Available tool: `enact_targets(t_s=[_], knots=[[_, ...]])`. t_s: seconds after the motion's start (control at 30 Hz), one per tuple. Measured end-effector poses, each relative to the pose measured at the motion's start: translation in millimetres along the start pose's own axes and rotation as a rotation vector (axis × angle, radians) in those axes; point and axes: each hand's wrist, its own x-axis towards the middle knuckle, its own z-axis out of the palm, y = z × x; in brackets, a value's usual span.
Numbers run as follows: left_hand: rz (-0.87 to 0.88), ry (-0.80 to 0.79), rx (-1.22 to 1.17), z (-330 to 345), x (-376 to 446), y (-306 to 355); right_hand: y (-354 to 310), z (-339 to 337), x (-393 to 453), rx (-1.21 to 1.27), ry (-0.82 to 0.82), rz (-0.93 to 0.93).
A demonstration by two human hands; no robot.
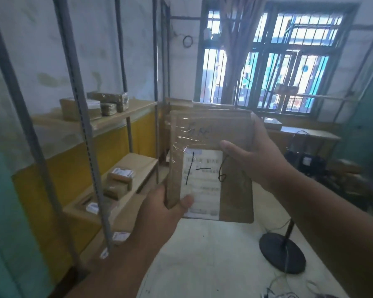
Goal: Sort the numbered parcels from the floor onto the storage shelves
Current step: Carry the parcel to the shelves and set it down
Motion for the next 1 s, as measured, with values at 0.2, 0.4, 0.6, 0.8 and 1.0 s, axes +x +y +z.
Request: enact_targets(t_s=[0.2, 0.4, 0.6, 0.8, 1.0], knots=[[-0.008, 0.013, 0.055, 31.2, 103.9, -23.1, 57.7, 3.5, 109.0, 0.045, -0.007, -0.023], [-0.018, 0.062, 0.131, 48.1, 240.2, -76.1, 121.4, 31.2, 235.6, 0.047, 0.040, -0.057], [0.016, 0.001, 0.116, 95.7, 382.2, -97.8, 166.4, 12.9, 362.5, 0.028, 0.115, -0.045], [0.080, 0.010, 0.120, 152.3, 499.1, -118.2, 217.7, -9.7, 469.4, 0.055, 0.157, -0.081], [0.018, 0.124, 0.094, 194.5, 584.5, -148.6, 286.8, -0.8, 580.1, 0.071, 0.079, -0.131]])
